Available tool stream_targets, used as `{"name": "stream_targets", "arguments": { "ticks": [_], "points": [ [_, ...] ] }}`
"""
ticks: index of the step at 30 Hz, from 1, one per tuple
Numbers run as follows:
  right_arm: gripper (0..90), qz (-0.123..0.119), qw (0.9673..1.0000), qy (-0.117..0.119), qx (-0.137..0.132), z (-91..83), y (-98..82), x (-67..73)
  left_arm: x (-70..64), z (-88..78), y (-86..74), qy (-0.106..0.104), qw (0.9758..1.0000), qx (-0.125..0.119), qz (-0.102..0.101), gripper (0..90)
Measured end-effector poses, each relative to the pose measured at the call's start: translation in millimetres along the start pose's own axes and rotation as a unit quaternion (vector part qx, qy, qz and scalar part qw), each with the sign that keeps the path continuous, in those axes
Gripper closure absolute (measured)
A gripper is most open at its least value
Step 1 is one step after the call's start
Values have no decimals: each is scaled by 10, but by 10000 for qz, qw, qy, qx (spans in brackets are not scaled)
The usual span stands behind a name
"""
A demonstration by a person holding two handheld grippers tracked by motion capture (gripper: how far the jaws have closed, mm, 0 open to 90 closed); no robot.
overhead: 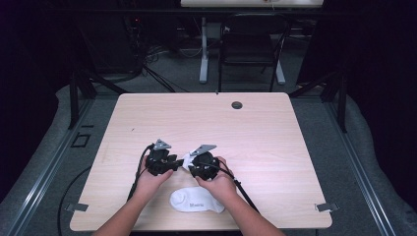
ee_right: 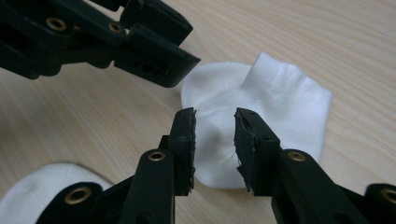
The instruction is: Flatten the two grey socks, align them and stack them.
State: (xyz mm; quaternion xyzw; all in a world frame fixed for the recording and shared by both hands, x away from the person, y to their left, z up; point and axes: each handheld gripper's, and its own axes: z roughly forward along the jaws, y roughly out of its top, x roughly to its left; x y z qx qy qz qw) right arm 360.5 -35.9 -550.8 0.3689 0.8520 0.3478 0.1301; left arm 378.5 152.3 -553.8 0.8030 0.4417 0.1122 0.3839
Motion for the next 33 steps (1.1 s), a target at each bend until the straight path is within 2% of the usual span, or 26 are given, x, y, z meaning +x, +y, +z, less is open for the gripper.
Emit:
{"name": "stream_targets", "arguments": {
  "ticks": [7, 13, 19, 20, 21, 22, 26, 33],
  "points": [
    [660, -53, 10000, -20, 62, 87, -12, 43, 31, 75, -8, -2, 9999, 53, -153, 622],
    [661, -120, 9996, -88, 247, 143, -32, 69, 4, 133, -18, 5, 9999, 118, -115, 630],
    [741, -262, 9988, -206, 359, 161, -45, 78, -19, 177, -29, 10, 9998, 173, -75, 667],
    [782, -225, 9988, -222, 371, 160, -49, 83, -21, 185, -31, 0, 9998, 191, -104, 692],
    [782, -225, 9988, -222, 371, 160, -49, 83, -21, 185, -31, 0, 9998, 191, -104, 702],
    [826, -193, 9990, -234, 320, 171, -57, 87, -21, 191, -30, 25, 9997, 231, -46, 717],
    [862, -161, 9988, -256, 387, 159, -60, 82, -32, 206, -38, 54, 9996, 270, -39, 767],
    [878, 10, 9994, -234, 273, 116, -86, 52, -29, 204, -38, 74, 9993, 355, 31, 855]
  ]
}}
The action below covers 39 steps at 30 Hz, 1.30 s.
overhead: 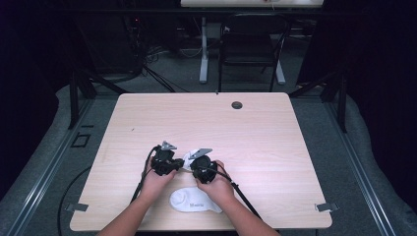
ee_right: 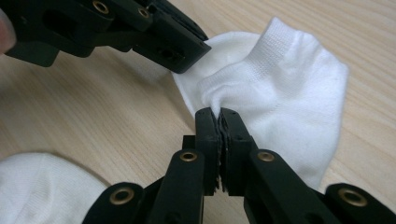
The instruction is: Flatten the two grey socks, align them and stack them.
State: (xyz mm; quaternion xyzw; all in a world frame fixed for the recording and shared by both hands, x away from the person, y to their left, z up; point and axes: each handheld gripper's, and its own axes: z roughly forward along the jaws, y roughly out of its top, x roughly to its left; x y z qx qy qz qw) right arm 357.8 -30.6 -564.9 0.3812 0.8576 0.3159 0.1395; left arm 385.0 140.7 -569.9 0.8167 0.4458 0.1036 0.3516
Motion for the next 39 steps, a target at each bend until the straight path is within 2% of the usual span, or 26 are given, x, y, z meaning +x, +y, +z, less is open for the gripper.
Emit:
{"name": "stream_targets", "arguments": {
  "ticks": [4, 5, 7, 9, 18, 22, 29, 39],
  "points": [
    [878, 157, 9997, 38, -184, -82, -2, -35, -3, -5, -3, 14, 10000, 15, 10, 885],
    [878, 221, 9993, 47, -301, -147, 0, -53, 5, -11, -3, 23, 10000, -3, 22, 888],
    [878, 211, 9993, 30, -315, -174, 1, -64, 10, -17, -3, 25, 10000, 12, 22, 889],
    [878, 323, 9985, 20, -451, -267, -3, -105, 18, -27, -7, 53, 10000, -13, 23, 891],
    [877, 574, 9964, -100, -623, -454, -85, -280, 75, -85, -45, 43, 10000, 18, 11, 894],
    [875, 784, 9951, -138, -581, -499, -159, -406, 100, -97, -62, -7, 10000, 61, -18, 894],
    [867, 1107, 9924, -258, -466, -478, -354, -589, 123, -111, -75, -5, 10000, 63, -41, 896],
    [849, 1301, 9907, -285, -290, -468, -481, -675, 120, -114, -76, -5, 10000, 79, -19, 896]
  ]
}}
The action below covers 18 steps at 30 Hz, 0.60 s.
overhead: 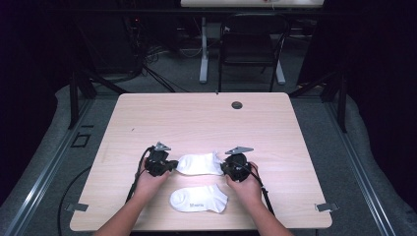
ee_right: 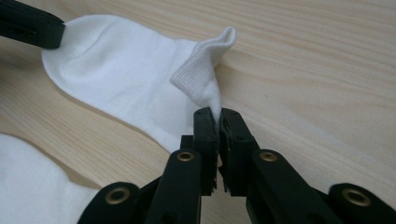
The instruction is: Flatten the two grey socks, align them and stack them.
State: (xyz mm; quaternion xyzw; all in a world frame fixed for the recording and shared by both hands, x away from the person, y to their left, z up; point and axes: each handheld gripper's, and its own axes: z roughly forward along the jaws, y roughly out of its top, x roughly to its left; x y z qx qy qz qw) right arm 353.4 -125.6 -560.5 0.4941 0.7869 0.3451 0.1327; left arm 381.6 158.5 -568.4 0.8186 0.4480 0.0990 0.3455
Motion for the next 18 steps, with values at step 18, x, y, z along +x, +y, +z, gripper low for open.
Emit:
{"name": "stream_targets", "arguments": {
  "ticks": [18],
  "points": [
    [624, 183, 9997, -41, -152, 60, 58, -131, 5, 4, 0, -29, 10000, 11, 2, 893]
  ]
}}
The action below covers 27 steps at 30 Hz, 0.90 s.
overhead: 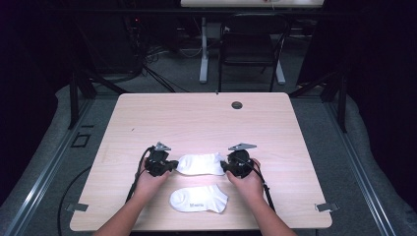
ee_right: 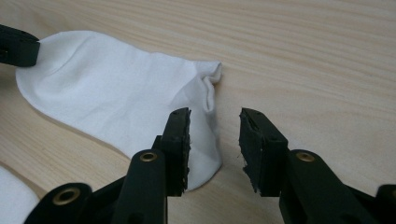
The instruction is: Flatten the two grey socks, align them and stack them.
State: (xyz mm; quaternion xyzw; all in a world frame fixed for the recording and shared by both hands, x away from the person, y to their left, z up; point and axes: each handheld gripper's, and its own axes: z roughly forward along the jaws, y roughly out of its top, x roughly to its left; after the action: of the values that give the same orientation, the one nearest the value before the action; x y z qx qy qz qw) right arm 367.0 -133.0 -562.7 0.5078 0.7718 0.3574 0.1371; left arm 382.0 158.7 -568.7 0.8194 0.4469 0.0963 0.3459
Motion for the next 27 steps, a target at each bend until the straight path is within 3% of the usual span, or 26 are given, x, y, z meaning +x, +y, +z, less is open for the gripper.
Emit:
{"name": "stream_targets", "arguments": {
  "ticks": [5, 16, 19, 27],
  "points": [
    [625, -46, 10000, 20, 39, 39, 21, 8, 7, 4, 3, -90, 9999, 15, -138, 860],
    [758, 13, 9998, -93, 161, 134, 11, -21, 19, 22, 25, -122, 9997, -20, -227, 727],
    [792, 42, 9998, -92, 179, 148, 10, -11, 9, 45, 36, -109, 9997, 2, -204, 732],
    [824, 20, 9998, -120, 171, 165, 3, -6, -29, 86, 37, 19, 9999, 47, -101, 850]
  ]
}}
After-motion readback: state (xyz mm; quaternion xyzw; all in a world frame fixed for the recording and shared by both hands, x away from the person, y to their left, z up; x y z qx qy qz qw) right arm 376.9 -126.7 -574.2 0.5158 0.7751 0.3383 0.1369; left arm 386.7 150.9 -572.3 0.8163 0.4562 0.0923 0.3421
